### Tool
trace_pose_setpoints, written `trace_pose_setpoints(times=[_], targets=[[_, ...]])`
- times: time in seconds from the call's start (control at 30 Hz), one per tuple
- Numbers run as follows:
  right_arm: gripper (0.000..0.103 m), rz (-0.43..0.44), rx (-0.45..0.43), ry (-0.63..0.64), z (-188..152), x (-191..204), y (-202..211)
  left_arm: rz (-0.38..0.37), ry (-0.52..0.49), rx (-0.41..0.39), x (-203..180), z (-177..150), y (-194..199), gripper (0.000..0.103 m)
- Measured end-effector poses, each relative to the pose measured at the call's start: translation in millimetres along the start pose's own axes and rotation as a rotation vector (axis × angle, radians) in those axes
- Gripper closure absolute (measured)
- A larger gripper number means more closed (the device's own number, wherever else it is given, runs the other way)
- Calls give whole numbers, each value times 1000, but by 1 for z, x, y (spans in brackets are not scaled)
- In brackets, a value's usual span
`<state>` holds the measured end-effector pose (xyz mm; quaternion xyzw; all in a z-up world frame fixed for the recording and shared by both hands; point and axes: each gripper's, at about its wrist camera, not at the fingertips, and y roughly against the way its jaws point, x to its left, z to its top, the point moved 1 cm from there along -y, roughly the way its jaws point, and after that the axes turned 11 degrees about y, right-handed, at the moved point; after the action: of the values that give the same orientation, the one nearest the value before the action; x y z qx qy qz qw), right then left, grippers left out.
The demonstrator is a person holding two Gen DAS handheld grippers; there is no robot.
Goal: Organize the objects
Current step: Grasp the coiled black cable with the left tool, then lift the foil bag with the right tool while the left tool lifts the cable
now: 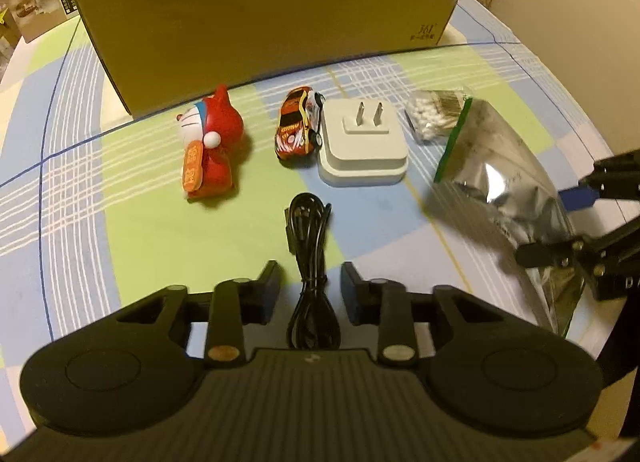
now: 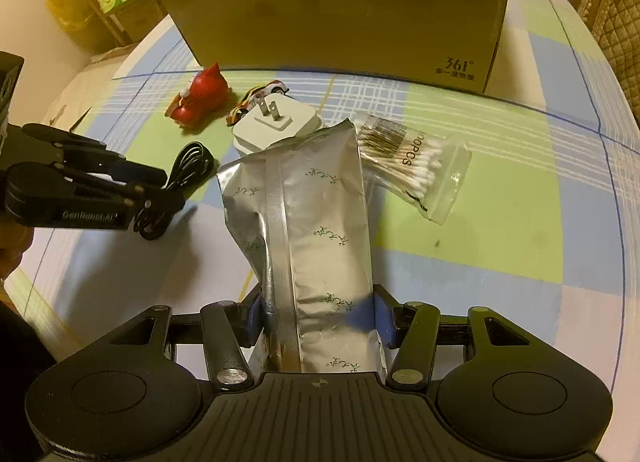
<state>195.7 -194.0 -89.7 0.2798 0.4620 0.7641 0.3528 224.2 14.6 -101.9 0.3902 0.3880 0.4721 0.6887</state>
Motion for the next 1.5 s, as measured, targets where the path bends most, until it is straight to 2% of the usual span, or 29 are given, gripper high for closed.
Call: trace_pose_setpoints(times=[0.1,0.17,0.43,0.87,1.07,1.5], targets=[[52,-6,4,-3,-1,-1,-3,6,6,15,0,0,-4,91],[52,-9,4,-10,-1,-2,-4,13,8,12,-1,-2,-5,92],[52,-28,-24,-44,-5,-5,0,-4,78,-1,-2,-8,7,92],[53,-34,-113,-97,-1,8,37,-41,220,-103,-17,-19,62,92],[53,-45,-149,-104,4,11,55,-61,246,-142,-29,-22,82,92],[53,-51,-199,-101,9,12,79,-44,254,-172,-45,-23,101,92]])
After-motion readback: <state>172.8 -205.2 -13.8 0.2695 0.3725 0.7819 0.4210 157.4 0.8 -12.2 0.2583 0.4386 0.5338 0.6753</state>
